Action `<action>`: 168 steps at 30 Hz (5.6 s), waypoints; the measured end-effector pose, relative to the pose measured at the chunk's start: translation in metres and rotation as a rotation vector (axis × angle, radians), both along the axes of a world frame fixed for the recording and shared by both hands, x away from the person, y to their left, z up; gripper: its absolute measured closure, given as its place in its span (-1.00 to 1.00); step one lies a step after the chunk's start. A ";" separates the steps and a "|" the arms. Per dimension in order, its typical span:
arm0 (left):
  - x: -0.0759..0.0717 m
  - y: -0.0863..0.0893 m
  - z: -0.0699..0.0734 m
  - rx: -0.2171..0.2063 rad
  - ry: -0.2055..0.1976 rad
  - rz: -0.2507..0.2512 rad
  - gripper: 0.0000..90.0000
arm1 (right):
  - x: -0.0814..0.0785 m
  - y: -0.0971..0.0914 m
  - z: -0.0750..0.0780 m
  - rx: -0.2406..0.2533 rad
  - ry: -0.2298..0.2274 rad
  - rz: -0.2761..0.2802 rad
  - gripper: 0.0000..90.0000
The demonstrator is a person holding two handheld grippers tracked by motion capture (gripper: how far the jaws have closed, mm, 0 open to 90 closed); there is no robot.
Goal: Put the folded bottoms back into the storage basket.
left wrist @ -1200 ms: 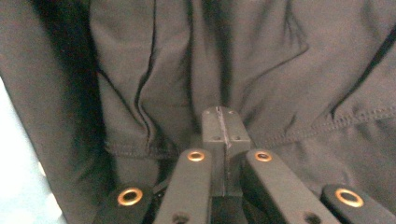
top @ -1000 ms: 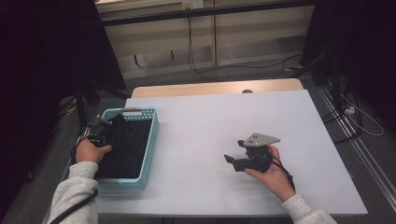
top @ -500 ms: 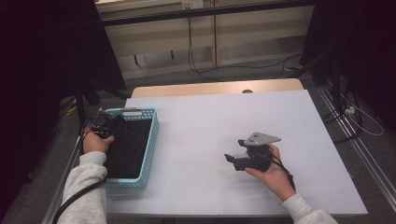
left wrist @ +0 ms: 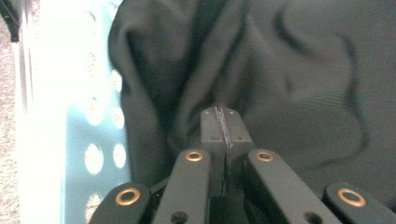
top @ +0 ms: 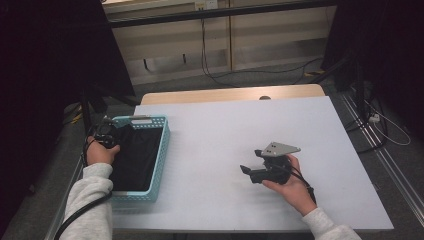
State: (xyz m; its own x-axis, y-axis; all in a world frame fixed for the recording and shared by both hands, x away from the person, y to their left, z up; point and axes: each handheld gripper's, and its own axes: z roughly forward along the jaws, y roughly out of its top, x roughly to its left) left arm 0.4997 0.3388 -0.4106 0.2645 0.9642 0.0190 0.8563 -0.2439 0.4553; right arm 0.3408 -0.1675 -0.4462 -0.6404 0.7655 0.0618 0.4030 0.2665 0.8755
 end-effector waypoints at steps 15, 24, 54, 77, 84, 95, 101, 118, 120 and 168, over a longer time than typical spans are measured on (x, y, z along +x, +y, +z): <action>-0.016 -0.005 -0.002 -0.013 0.072 -0.033 1.00 | -0.002 -0.002 0.004 0.005 -0.014 -0.003 -0.49; -0.028 0.002 -0.012 -0.065 0.145 0.003 1.00 | -0.003 0.002 0.004 0.000 -0.012 0.006 -0.49; -0.027 -0.050 0.034 -0.197 0.013 -0.144 0.03 | -0.010 -0.033 0.006 0.014 -0.006 -0.058 -0.50; -0.040 -0.107 0.049 -0.244 -0.032 -0.316 -0.24 | -0.025 -0.062 0.006 0.010 -0.001 -0.095 -0.50; -0.047 -0.121 0.051 -0.255 -0.039 -0.358 -0.31 | -0.030 -0.071 0.004 0.004 0.004 -0.102 -0.50; -0.055 -0.143 0.046 -0.271 -0.033 -0.421 -0.39 | -0.037 -0.079 0.003 0.002 0.013 -0.106 -0.51; -0.060 -0.155 0.044 -0.279 -0.034 -0.445 -0.42 | -0.039 -0.083 0.003 0.003 0.017 -0.108 -0.51; -0.074 -0.173 0.024 -0.275 -0.029 -0.505 -0.47 | -0.045 -0.090 -0.001 -0.009 0.036 -0.103 -0.53; -0.076 -0.175 0.022 -0.284 -0.027 -0.512 -0.48 | -0.046 -0.091 -0.001 -0.012 0.038 -0.099 -0.53; -0.113 -0.192 -0.025 -0.321 -0.041 -0.584 -0.65 | -0.058 -0.099 -0.005 -0.024 0.054 -0.095 -0.54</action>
State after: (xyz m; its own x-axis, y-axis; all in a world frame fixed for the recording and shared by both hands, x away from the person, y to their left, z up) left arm 0.3863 0.1470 -0.4360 0.7499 0.6223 -0.2244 0.6054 -0.5089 0.6120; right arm 0.2829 -0.2661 -0.4514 -0.5608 0.8246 0.0747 0.4738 0.2456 0.8457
